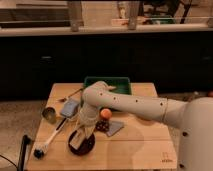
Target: Wipe purple bowl with eraser
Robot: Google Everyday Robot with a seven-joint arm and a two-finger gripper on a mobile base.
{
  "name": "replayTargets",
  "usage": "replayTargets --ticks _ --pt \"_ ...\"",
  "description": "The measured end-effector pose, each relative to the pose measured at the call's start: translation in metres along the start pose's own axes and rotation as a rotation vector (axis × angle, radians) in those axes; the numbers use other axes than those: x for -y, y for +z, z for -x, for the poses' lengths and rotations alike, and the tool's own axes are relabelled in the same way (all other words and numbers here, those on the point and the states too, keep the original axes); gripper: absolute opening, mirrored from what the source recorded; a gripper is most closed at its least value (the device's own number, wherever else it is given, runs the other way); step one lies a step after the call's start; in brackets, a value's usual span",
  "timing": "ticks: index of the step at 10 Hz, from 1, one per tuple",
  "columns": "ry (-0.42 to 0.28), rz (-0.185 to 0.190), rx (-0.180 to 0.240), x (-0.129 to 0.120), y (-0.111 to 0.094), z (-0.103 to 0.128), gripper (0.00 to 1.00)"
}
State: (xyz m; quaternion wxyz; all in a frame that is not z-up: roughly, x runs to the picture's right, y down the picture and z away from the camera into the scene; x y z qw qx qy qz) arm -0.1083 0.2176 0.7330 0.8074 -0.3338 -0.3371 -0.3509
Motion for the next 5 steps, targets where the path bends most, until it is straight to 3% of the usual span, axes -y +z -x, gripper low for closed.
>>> replayTargets --ticks 2,5 --pt "0.021 0.0 0.002 -0.022 0.0 0.003 0.03" --pt "0.087 -0.014 -0.012 -0.052 -0.008 -0.012 0.03"
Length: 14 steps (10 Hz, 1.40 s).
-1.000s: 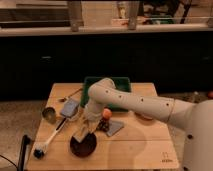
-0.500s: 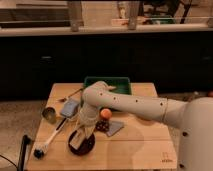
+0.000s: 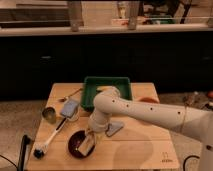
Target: Wipe purple bowl with eraser
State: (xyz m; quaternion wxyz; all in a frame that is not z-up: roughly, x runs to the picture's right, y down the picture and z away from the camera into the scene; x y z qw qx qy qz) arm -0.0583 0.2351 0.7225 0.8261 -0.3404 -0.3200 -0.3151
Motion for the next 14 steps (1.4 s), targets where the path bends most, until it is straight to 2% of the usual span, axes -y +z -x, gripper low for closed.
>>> replayTargets --ticks 2,5,8,10,12,14 --pt "0.021 -0.006 -0.01 0.004 -0.004 -0.013 0.03" --pt "0.009 0.007 -0.018 0.026 -0.007 -0.028 0.03" --pt "-0.063 0.027 -0.012 0.052 -0.002 -0.011 0.03" --pt "-0.112 0.029 -0.005 0.06 -0.002 0.003 0.03" --pt "-0.15 0.03 0.003 0.057 0.0 0.02 0.03" --pt "-0.141 0.035 0.013 0.039 0.004 0.028 0.03"
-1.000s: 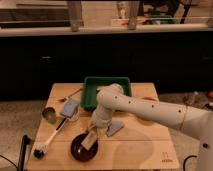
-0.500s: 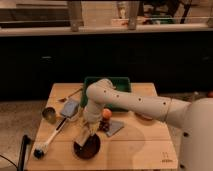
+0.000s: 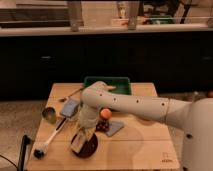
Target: Wipe purple bowl with eraser
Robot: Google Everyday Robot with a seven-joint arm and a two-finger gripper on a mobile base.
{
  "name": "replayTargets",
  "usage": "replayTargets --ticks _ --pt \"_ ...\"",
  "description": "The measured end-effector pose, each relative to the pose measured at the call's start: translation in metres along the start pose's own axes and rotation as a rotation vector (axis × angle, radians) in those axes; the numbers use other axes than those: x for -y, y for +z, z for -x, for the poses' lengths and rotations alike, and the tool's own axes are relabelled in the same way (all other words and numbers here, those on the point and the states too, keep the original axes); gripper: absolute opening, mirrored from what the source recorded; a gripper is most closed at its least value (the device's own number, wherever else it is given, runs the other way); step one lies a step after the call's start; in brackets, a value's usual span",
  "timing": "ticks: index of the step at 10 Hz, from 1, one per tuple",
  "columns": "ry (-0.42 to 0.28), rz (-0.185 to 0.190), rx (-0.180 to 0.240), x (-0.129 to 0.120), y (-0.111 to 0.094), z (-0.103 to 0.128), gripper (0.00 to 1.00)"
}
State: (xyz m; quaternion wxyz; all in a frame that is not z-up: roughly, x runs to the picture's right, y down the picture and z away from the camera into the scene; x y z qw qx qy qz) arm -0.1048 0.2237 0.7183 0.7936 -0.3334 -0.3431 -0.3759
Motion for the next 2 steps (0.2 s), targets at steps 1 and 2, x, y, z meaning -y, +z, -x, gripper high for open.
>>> replayTargets --ticks 1,2 --pt "0.02 0.002 0.005 -0.0108 0.002 -0.0013 0.03" --pt "0.042 0.002 0.005 -0.0194 0.0023 -0.0043 0.03"
